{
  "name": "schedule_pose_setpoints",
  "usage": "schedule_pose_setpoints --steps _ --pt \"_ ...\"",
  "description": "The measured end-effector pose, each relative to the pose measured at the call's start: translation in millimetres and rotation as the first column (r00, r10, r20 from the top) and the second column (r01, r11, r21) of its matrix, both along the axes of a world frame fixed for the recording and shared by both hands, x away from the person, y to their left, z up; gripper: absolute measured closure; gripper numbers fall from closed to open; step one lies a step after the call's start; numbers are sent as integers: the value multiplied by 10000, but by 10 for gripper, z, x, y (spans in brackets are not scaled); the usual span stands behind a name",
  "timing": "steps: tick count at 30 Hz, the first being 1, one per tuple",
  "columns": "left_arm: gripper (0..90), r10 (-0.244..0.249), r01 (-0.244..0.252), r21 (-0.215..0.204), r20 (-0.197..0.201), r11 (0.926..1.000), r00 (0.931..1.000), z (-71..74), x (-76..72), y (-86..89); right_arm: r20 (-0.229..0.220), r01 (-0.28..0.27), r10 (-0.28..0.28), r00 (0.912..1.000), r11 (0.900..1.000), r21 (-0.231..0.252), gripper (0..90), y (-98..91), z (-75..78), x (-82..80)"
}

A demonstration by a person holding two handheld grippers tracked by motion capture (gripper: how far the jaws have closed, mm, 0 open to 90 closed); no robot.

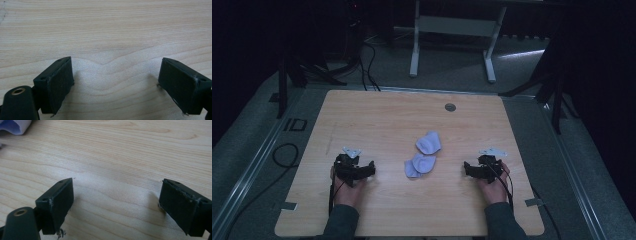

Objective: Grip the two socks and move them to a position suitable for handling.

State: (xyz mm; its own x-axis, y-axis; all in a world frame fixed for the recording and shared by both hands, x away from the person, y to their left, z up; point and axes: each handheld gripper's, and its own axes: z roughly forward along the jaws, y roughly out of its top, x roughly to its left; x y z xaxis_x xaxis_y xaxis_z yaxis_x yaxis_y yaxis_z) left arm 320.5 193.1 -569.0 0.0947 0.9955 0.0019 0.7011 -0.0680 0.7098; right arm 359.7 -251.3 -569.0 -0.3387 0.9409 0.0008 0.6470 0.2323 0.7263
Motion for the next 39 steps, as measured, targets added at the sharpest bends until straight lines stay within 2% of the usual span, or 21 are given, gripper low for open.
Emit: schedule_pose_setpoints --steps 14,17,21,23,26,30,35,39 --pt "136 38 -38 11 21 10000 10000 2 -13 -6 19 193 -193 9998 9998 12 136 26 1 -25" --pt "136 -77 77 10 6 10000 10000 3 -13 8 24 246 -246 9997 9997 0 136 37 2 -30" --pt "136 -88 88 13 6 10000 10000 3 -13 9 -143 25 -26 9999 10000 -73 157 56 21 -49" --pt "136 -88 88 15 6 10000 10000 3 -13 9 -231 -94 92 9997 9999 -111 199 63 37 -60" --pt "136 -87 87 15 7 10000 10000 3 -13 9 -386 -319 312 9988 9993 -181 375 87 86 -105" --pt "136 -86 86 12 9 10000 10000 3 -13 9 -313 -834 815 9962 9943 -666 455 151 121 -163" --pt "136 -87 87 13 6 10000 10000 3 -13 9 -402 -1330 1308 9906 9894 -583 559 212 167 -204" --pt "136 -87 87 14 2 10000 10000 3 -13 9 -412 -1852 1831 9822 9810 -574 642 282 236 -245"
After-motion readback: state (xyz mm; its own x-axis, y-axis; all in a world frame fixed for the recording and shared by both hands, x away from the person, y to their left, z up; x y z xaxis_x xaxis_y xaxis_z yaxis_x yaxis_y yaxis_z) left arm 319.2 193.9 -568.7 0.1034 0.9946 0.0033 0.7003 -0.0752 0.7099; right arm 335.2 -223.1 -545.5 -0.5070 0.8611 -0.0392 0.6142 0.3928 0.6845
